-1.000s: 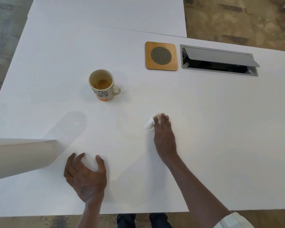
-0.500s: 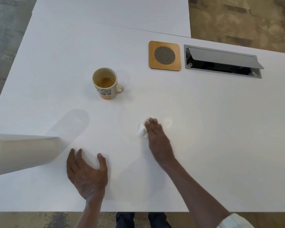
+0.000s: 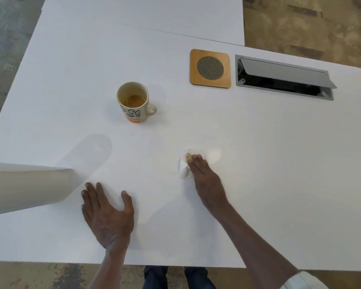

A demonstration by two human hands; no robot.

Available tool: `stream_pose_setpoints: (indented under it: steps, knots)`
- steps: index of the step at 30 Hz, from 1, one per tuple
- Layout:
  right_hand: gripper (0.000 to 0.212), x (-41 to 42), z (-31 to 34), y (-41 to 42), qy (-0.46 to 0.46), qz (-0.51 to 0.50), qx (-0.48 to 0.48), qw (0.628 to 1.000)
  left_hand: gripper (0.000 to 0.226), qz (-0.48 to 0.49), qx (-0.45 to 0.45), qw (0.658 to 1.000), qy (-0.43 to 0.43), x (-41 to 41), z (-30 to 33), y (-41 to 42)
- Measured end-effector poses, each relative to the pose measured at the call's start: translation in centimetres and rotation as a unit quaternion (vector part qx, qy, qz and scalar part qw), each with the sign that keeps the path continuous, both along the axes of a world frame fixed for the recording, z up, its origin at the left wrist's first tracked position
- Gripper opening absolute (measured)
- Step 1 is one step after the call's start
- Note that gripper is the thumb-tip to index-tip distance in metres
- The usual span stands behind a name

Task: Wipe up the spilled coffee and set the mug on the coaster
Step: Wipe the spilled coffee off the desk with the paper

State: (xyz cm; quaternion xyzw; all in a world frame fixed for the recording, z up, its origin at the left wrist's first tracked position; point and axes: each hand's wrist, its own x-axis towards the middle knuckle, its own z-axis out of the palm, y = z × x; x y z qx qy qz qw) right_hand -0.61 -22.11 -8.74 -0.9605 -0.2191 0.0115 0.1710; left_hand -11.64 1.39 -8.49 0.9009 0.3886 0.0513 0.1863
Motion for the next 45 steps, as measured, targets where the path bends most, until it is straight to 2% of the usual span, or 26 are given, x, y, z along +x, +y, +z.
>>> stream_pose_setpoints:
  steps: [3,6,9,12,15,17,19,22,24,26,29,32,35,37,41,45]
  knots:
    - [0.043,2.1,0.4,-1.9,-0.033,-0.071,-0.006,0.997,0.076,0.000,0.005,1.000,0.004,0.0,-0.1,0.1]
    - [0.038,6.5,1.0,0.0,-0.025,-0.131,-0.001,0.991,0.075,0.002,0.006,1.000,0.003,0.0,-0.2,0.0]
    - [0.041,8.5,1.1,4.8,-0.011,-0.072,0.014,0.997,0.075,0.004,0.005,1.000,0.001,-0.1,-0.2,0.1]
    - [0.047,5.3,0.4,8.7,0.009,0.004,0.028,1.000,0.076,0.007,-0.006,1.000,0.000,-0.1,-0.2,0.0]
    - [0.054,0.6,0.4,7.4,0.024,0.075,0.020,0.997,0.076,0.011,-0.007,1.000,-0.003,-0.1,-0.1,0.1]
    - [0.055,-1.5,0.3,4.2,0.013,0.083,0.007,0.996,0.076,0.010,-0.010,1.000,-0.002,-0.2,-0.1,0.0]
    - [0.054,-2.2,0.1,0.9,-0.010,0.052,0.000,0.999,0.076,0.011,-0.012,1.000,-0.002,-0.1,0.0,0.0]
    - [0.048,0.3,-0.1,-2.0,-0.024,-0.046,-0.003,0.999,0.076,0.011,-0.012,1.000,-0.004,-0.1,0.2,-0.1]
    - [0.043,3.8,0.0,-1.7,-0.021,-0.104,0.004,0.994,0.076,0.012,-0.010,1.000,-0.005,0.0,0.1,-0.1]
    - [0.043,7.1,0.4,0.8,-0.010,-0.114,0.018,0.993,0.076,0.011,-0.007,1.000,-0.005,-0.1,0.1,0.0]
    - [0.047,8.7,0.6,6.6,0.012,-0.056,0.007,0.998,0.076,0.012,-0.004,1.000,-0.007,-0.1,0.0,0.0]
    - [0.051,5.2,0.0,10.2,0.023,0.032,0.011,0.999,0.076,0.011,-0.005,1.000,-0.006,-0.1,0.0,0.0]
    - [0.047,0.1,0.2,8.1,0.026,0.107,0.021,0.994,0.076,0.011,-0.001,1.000,-0.010,-0.1,-0.1,0.1]
    - [0.046,-2.4,0.5,4.7,0.024,0.115,0.017,0.993,0.076,0.012,-0.001,1.000,-0.009,-0.2,-0.1,0.1]
    - [0.042,-3.1,0.4,-2.1,-0.020,-0.006,0.028,0.999,0.076,0.011,-0.002,1.000,-0.009,-0.2,-0.1,0.0]
    - [0.038,1.4,0.3,-4.2,-0.027,-0.135,0.036,0.990,0.076,0.013,-0.003,1.000,-0.011,-0.1,-0.1,0.0]
